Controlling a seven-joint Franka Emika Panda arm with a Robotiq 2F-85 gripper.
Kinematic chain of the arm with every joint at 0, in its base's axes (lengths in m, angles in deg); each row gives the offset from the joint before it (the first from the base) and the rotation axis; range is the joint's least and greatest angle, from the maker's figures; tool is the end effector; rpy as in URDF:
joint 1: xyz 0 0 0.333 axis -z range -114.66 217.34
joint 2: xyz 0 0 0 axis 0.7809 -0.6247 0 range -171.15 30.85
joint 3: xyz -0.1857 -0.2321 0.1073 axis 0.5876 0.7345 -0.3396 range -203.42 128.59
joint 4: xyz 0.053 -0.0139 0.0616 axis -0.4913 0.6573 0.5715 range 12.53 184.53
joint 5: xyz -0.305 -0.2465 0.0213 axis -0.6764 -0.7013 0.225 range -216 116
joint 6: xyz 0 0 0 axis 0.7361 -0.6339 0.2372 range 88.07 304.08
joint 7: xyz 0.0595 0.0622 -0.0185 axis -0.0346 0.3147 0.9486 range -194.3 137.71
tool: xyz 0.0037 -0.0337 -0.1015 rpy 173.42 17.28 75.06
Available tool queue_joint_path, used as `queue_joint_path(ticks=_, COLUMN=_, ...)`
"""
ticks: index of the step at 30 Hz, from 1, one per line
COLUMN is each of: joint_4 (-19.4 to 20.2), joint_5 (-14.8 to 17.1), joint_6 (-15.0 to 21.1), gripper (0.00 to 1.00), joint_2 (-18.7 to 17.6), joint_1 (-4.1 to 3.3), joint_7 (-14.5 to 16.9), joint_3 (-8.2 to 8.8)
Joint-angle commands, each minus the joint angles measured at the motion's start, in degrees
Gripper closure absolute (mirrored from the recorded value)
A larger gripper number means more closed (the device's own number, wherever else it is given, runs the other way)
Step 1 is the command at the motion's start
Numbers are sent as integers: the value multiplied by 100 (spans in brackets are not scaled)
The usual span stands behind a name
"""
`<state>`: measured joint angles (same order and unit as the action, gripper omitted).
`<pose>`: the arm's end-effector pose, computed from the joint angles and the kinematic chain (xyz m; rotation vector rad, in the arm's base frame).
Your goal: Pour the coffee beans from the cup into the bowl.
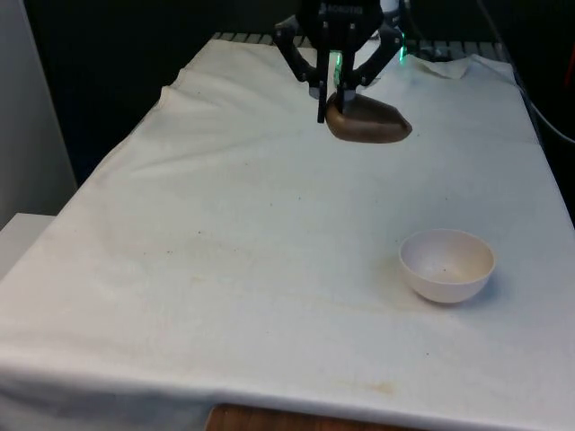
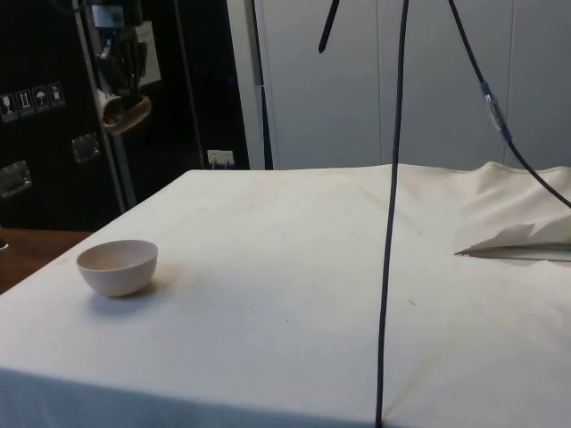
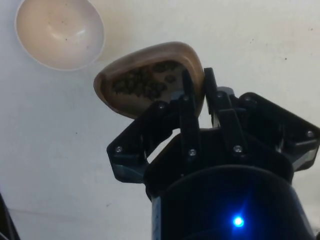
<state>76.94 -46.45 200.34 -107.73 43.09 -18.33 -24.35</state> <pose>0.7465 -0.0124 0.4163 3.0421 0.1888 0.1478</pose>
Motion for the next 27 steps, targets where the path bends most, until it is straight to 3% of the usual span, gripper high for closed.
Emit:
queue_joint_path(ticks=1, joint_4=11, joint_5=-86, joint_6=-11, gripper=98, joint_2=0, joint_1=-40, joint_7=-69, joint_3=11)
queue_joint_path(ticks=8, joint_4=23, joint_5=-527, joint_6=-6, gripper=98, joint_2=-29, joint_1=-52, joint_7=-309, joint_3=-160)
queue_joint_path(ticks=9, joint_4=11, joint_5=-510, joint_6=0, gripper=98, joint_2=-23, joint_1=-6, joint_7=-286, joint_3=-206)
queue_joint_path(ticks=10, joint_4=23, joint_5=-590, joint_6=-6, gripper=98, joint_2=-29, joint_1=-46, joint_7=-338, joint_3=-183)
queue_joint_path(ticks=17, joint_4=29, joint_5=-1043, joint_6=-11, gripper=98, joint_2=-74, joint_1=-52, joint_7=-567, joint_3=-332)
queue_joint_path(ticks=18, joint_4=23, joint_5=-980, joint_6=0, gripper=98, joint_2=-69, joint_1=-6, joint_7=-521, joint_3=-361)
queue_joint_path(ticks=20, joint_4=29, joint_5=-1157, joint_6=-17, gripper=98, joint_2=-86, joint_1=-57, joint_7=-636, joint_3=-378)
queue_joint_path(ticks=27, joint_4=52, joint_5=-1558, joint_6=-23, gripper=98, joint_2=-92, joint_1=-57, joint_7=-917, joint_3=-607)
